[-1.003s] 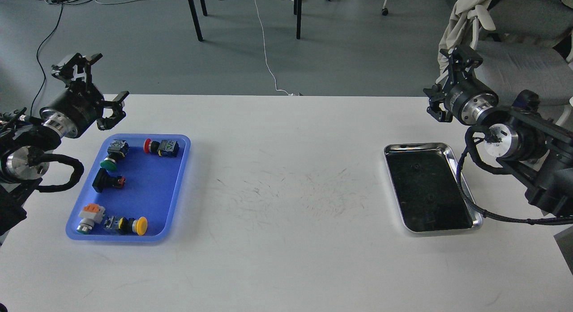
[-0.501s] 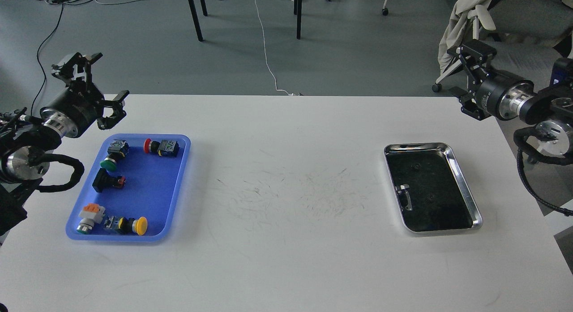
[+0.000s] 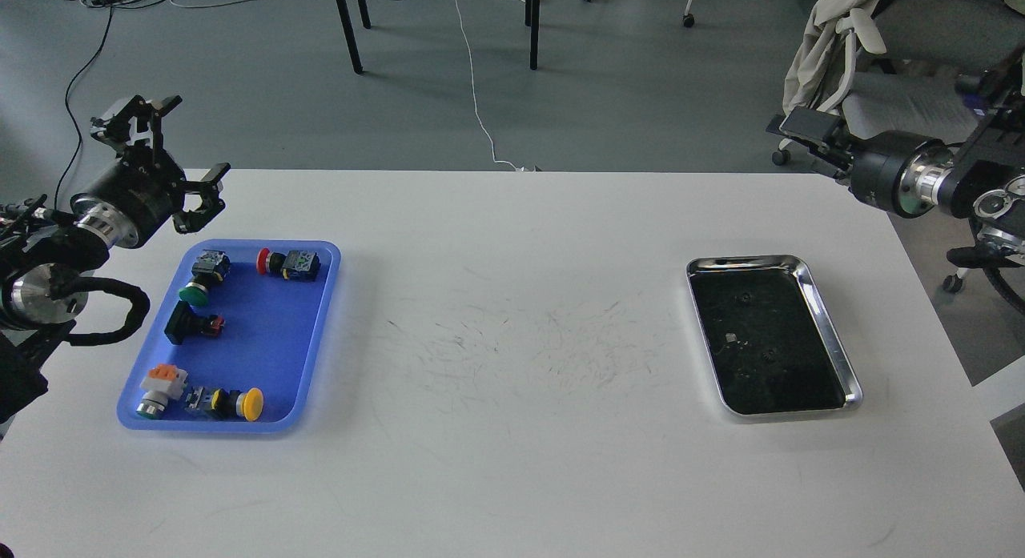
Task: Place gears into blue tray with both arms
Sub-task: 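Lift the right gripper off the metal tray and reposition above it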
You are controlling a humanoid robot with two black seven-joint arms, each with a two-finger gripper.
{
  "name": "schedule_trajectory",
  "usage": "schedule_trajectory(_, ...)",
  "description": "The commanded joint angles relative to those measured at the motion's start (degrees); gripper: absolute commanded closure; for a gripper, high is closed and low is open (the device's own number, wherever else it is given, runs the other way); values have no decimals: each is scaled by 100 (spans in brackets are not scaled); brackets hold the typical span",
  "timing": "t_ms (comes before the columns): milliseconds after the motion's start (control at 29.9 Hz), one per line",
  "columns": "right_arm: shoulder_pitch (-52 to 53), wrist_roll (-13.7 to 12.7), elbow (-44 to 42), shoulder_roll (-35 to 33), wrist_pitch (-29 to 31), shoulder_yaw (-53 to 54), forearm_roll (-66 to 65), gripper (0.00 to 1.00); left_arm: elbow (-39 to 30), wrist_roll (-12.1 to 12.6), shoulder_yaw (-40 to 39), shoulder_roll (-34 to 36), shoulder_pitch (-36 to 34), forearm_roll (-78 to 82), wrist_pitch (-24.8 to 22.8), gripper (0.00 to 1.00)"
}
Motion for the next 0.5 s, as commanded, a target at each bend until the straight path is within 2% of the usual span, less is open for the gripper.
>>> schedule_trajectory(0, 113, 34, 359, -217, 246, -16, -1122, 2, 0, -2, 0, 7, 8, 1, -4, 1)
schedule_trajectory(67, 105, 192, 386, -191, 501, -16, -1870, 4, 9, -2, -9, 16, 17, 1, -4, 1)
schedule_trajectory(167, 122, 631, 343, -147, 581, -85, -2338, 2, 27, -2, -9, 16, 61, 1, -4, 1)
schedule_trajectory(234, 175, 799, 325, -112, 599, -331, -2689, 2, 27, -2, -9, 16, 70, 1, -4, 1)
schedule_trajectory(468, 342, 887, 246, -24, 590, -903, -3998, 2, 27, -2, -9, -11, 78, -8, 5, 1)
